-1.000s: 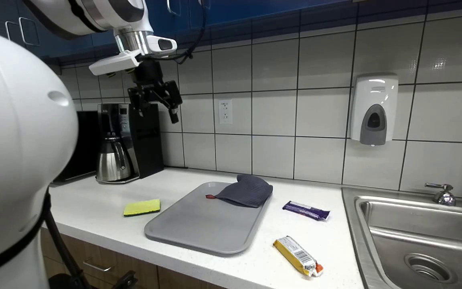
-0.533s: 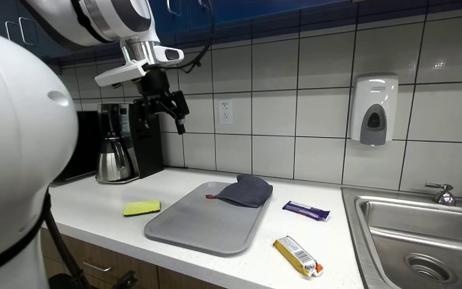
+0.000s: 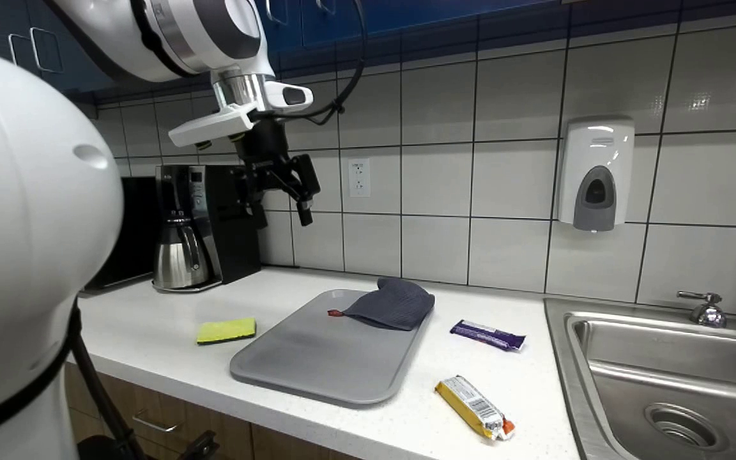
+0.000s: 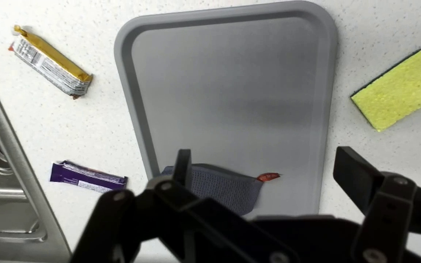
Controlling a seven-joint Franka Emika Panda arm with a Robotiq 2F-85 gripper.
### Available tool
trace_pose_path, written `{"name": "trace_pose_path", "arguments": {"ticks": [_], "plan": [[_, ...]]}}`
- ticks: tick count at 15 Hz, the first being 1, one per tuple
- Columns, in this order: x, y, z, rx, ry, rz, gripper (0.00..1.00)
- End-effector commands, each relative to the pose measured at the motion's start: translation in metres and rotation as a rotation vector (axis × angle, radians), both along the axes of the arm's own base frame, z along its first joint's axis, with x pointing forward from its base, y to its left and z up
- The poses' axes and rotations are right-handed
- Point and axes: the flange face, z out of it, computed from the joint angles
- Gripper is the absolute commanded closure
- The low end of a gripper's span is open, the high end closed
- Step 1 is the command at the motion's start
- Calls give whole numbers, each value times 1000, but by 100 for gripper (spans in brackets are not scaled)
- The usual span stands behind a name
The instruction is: Put the orange packet and the purple packet on the tray
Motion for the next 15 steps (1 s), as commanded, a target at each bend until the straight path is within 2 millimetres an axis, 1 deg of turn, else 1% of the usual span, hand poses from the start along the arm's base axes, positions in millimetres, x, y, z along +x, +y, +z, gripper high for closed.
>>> {"name": "trace_pose_path", "arguments": {"ticks": [1, 5, 9, 10, 11, 12, 15], "plan": [[-9, -25, -6, -19, -18, 33, 0], [-9, -47, -21, -29, -38, 47, 0], [-9, -65, -30, -24, -43, 48, 0], [-1, -67, -25, -21, -38, 46, 0], [-3, -71, -27, -9, -16, 54, 0], [-3, -62, -28, -7, -21, 28, 0], [-3, -67, -29, -3, -16, 34, 0]]}}
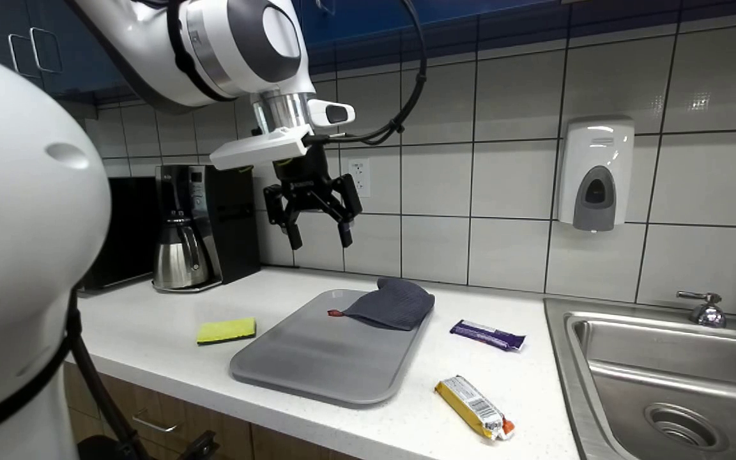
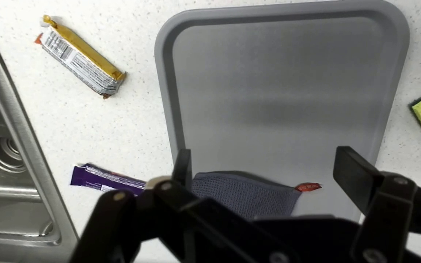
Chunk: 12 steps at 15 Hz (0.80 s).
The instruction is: Put the orange packet and the purple packet on the tray
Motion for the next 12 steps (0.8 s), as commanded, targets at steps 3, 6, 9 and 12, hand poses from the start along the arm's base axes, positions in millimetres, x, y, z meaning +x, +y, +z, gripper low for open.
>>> {"name": "trace_pose_path", "arguments": {"ticks": [3, 6, 9, 12], "plan": [[0, 0, 1, 0, 1, 1, 0], [1, -1, 2, 1, -6, 13, 0], [1, -12, 1, -1, 1, 39, 0], [2, -33, 2, -5, 1, 63, 0]]}}
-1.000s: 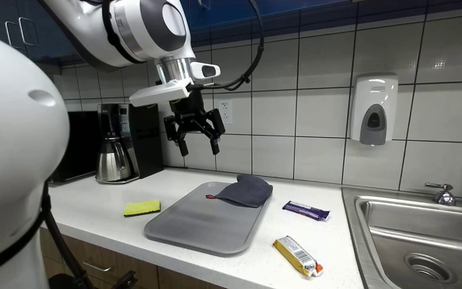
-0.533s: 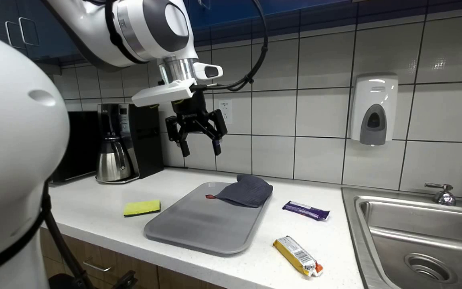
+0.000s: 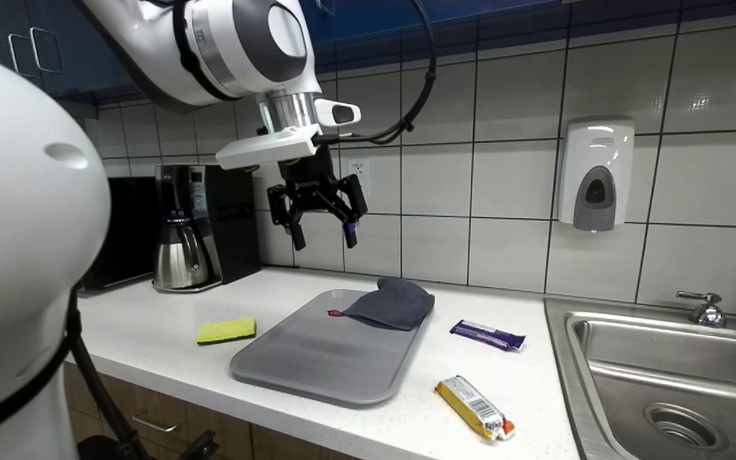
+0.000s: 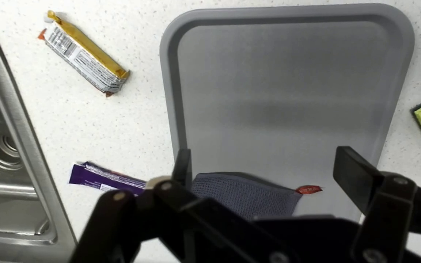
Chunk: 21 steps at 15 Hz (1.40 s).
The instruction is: Put the orange packet and the purple packet on the tray
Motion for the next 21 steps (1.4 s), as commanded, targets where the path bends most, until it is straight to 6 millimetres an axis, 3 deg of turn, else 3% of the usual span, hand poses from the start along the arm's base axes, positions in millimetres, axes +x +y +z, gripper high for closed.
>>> {"name": "trace_pose_path", "arguments": {"ticks": [1, 5, 11, 21], "plan": [[1, -32, 2, -12, -7, 41, 0], [1, -72, -4, -25, -5, 48, 0], [0, -125, -30, -61, 1, 79, 0], [-8, -169, -92, -51, 81, 158, 0]]}}
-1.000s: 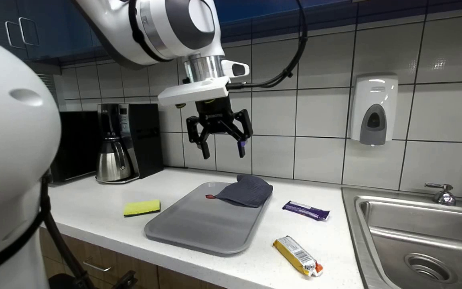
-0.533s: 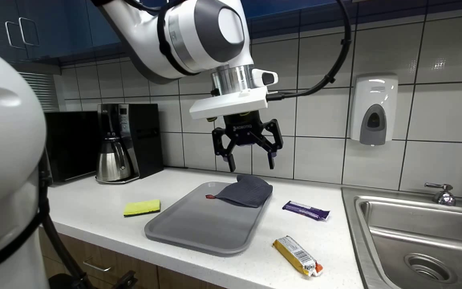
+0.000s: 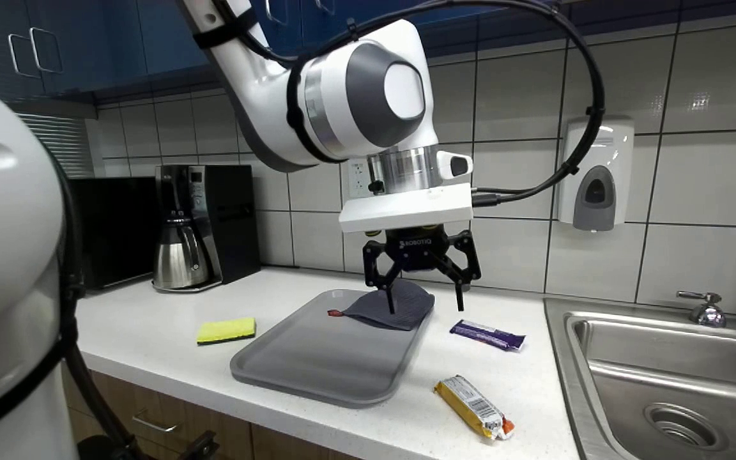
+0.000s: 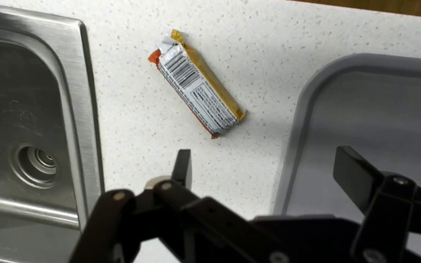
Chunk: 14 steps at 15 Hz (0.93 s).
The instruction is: Put the orange packet and the purple packet on the tray
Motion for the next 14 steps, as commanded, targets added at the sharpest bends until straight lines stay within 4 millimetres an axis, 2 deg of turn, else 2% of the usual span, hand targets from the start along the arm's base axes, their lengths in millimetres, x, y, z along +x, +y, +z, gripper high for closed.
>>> {"name": "trace_pose_path", "arguments": {"ticks": [1, 8, 14], "plan": [[-4, -15, -25, -12, 32, 59, 0], [-1, -36, -64, -55, 99, 177, 0], [13, -53, -83, -91, 141, 282, 0]]}}
